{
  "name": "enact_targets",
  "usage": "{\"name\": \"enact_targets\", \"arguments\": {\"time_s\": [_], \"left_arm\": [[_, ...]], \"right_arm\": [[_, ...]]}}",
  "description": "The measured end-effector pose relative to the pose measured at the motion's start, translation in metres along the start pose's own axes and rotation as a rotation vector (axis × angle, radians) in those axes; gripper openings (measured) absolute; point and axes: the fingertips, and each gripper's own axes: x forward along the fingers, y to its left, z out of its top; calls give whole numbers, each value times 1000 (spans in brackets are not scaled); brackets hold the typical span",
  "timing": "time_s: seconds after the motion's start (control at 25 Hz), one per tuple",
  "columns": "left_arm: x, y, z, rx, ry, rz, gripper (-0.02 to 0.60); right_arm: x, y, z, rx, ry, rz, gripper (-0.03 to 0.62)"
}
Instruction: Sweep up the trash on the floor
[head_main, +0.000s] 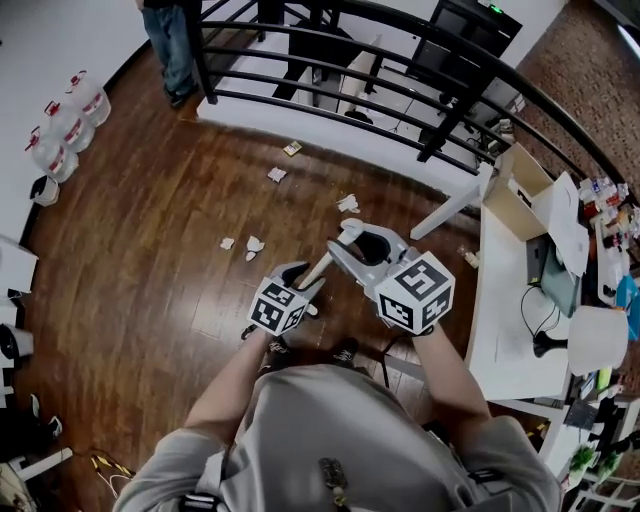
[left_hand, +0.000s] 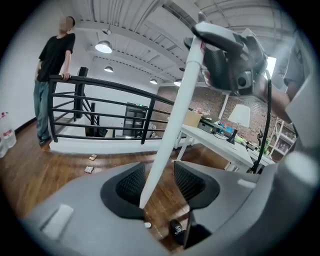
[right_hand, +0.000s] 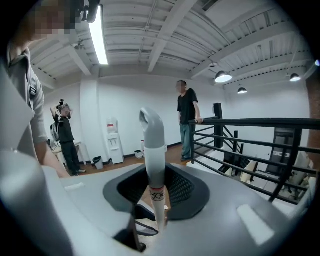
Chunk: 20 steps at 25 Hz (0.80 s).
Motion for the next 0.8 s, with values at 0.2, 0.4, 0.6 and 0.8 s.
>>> {"name": "enact_targets", "arguments": {"time_s": [0.2, 0.4, 0.6, 0.8], "left_arm": [[-31, 56, -1, -2, -31, 71, 133], [-59, 104, -7, 12, -35, 150, 132], [-66, 143, -17, -19, -8, 179, 133], [-53, 178, -35, -80, 35, 212, 135]], "right_arm": [[43, 37, 34, -11, -37, 69, 98], [80, 49, 39, -9, -25, 93, 98], [119, 41, 34, 3, 4, 124, 100], [158, 20, 18, 35, 45, 171, 100]]}}
